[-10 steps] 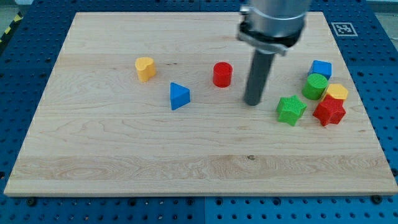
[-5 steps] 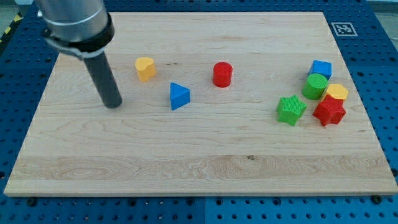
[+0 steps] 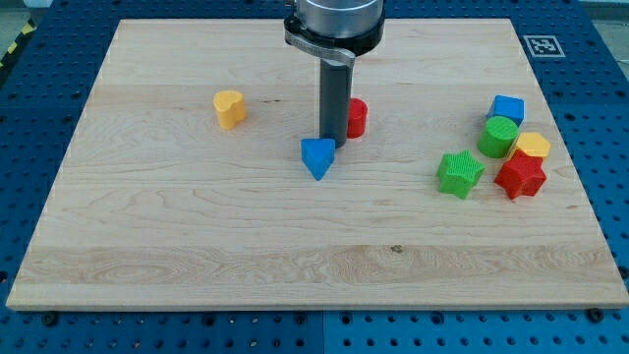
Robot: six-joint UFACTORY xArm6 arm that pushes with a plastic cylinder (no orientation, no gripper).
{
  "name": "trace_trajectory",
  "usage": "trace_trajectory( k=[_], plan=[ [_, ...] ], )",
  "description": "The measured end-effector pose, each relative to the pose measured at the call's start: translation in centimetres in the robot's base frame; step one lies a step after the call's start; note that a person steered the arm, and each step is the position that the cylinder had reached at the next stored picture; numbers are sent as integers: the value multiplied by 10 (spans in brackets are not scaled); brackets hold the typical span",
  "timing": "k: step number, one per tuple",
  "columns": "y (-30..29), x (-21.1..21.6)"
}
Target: Move the blue triangle towards the center right
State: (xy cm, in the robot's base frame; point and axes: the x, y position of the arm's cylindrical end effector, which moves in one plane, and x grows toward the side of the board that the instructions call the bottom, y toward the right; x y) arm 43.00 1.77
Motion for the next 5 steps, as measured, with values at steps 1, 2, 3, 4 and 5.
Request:
trace_trajectory(
  k=[1,2,3,4,5],
  plan=[
    [-7,0],
    [-46,0],
    [-58,0],
    [-67,8],
    [-74,24]
  ],
)
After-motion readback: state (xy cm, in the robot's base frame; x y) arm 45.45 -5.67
